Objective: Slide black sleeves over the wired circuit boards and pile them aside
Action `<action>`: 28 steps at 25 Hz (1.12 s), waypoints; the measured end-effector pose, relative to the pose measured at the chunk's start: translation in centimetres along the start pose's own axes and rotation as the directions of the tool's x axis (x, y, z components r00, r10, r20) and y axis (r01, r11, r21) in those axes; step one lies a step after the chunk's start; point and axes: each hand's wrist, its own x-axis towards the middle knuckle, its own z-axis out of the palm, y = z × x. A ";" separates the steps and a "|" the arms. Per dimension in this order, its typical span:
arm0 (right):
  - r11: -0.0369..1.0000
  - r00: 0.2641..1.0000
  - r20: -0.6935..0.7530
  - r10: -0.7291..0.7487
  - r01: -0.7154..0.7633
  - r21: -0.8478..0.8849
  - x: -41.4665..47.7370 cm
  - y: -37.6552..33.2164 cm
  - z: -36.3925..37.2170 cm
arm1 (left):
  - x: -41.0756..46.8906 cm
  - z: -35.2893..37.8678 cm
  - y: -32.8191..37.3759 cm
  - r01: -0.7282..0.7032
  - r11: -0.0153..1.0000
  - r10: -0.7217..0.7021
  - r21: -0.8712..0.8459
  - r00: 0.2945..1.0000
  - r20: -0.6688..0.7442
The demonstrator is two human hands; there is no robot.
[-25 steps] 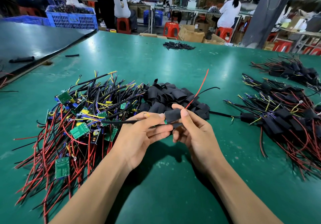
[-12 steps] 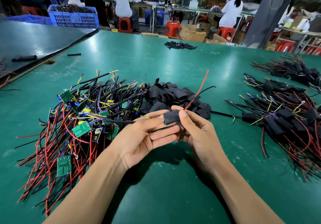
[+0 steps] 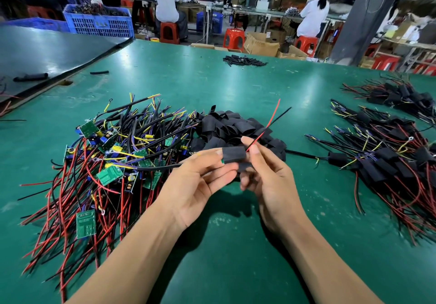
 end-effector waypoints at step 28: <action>0.975 0.970 0.106 0.220 -0.223 0.018 0.1 -0.2 -0.8 | -0.1 -0.9 0.1 -0.115 0.952 0.125 0.283 0.992 -0.018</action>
